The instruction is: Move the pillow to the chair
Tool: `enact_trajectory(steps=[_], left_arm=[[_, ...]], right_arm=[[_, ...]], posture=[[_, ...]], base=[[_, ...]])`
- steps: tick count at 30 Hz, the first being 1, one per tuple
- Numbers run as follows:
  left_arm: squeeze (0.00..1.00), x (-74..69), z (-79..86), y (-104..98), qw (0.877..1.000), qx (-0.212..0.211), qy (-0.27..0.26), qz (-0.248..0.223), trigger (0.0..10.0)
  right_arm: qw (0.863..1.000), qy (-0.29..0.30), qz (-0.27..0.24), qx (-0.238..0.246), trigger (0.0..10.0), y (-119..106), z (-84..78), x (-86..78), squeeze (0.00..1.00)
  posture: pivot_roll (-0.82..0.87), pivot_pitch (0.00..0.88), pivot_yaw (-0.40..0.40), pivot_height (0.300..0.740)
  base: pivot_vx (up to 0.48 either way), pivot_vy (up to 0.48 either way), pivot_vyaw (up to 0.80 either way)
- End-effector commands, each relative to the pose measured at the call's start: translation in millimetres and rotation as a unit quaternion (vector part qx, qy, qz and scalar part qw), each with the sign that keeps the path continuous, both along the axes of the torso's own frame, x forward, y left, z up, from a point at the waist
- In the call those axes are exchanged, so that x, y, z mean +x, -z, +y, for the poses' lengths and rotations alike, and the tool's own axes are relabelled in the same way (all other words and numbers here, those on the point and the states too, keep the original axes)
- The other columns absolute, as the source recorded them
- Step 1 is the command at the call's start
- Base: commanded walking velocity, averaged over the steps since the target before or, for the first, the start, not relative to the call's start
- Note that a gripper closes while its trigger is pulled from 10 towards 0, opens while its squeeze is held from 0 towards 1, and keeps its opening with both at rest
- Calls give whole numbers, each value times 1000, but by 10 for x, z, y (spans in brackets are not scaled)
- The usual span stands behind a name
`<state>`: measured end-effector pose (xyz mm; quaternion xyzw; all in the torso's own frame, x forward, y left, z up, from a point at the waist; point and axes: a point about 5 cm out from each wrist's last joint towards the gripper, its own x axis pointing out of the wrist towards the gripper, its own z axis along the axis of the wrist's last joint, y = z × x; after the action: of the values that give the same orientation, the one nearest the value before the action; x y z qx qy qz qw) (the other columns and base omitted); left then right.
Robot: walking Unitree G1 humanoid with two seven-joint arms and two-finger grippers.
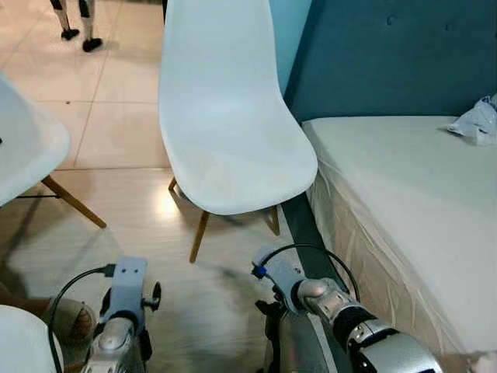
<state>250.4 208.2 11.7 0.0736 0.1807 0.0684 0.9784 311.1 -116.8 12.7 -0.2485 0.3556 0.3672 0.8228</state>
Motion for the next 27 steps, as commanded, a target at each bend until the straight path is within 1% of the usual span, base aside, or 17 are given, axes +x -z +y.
enact_trajectory(steps=[1, 3, 5, 8, 11, 12, 14, 21, 24, 26, 27], left_arm=[[0, -23, -9, -30, 1000, 13, 18, 3, 10000], [0, -22, -6, -40, 1000, 16, 21, 2, 10000], [0, -14, 17, -59, 1000, 17, 21, 1, 10000], [0, -13, 62, -111, 999, 23, 24, -1, 10000], [0, -22, 94, -175, 999, 27, 30, -1, 10000], [0, -22, 96, -180, 999, 28, 30, -1, 10000], [0, -44, 125, -214, 999, 34, 38, -1, 10000], [0, -96, 176, -301, 998, 41, 48, -6, 10000], [0, -127, 200, -373, 998, 44, 53, -9, 10000], [0, -133, 202, -391, 998, 44, 53, -10, 10000], [0, -136, 199, -417, 997, 45, 53, -12, 10000]], right_arm=[[999, -21, 24, -23, 10000, 55, 12, -54, 0], [999, -24, 24, -26, 10000, 52, 19, -52, 0], [998, -32, 35, -27, 10000, 61, 52, -67, 0], [995, -74, 54, -50, 10000, 111, 115, -133, 0], [993, -87, 57, -64, 10000, 112, 149, -138, 0], [992, -88, 57, -65, 10000, 112, 151, -138, 0], [991, -99, 44, -79, 10000, 90, 181, -115, 0], [991, -103, 26, -80, 10000, 35, 242, -63, 0], [989, -118, 21, -87, 10000, 24, 283, -59, 0], [988, -122, 23, -88, 10000, 27, 291, -65, 0], [986, -137, 25, -92, 10000, 35, 307, -80, 0]], posture=[[74, 274, -170, 441], [74, 274, -170, 441], [97, 279, -167, 441], [132, 293, -163, 441], [153, 313, -159, 441], [153, 313, -159, 441], [171, 346, -153, 441], [195, 390, -144, 441], [216, 416, -144, 441], [219, 418, -145, 441], [234, 426, -146, 441]], base=[[0, 0, 0], [0, 0, 0], [0, 0, 0], [0, 0, 0], [0, 0, 0], [0, 0, 0], [0, 0, 0], [0, 0, 0], [0, 0, 0], [0, 0, 0], [0, 0, 0]])
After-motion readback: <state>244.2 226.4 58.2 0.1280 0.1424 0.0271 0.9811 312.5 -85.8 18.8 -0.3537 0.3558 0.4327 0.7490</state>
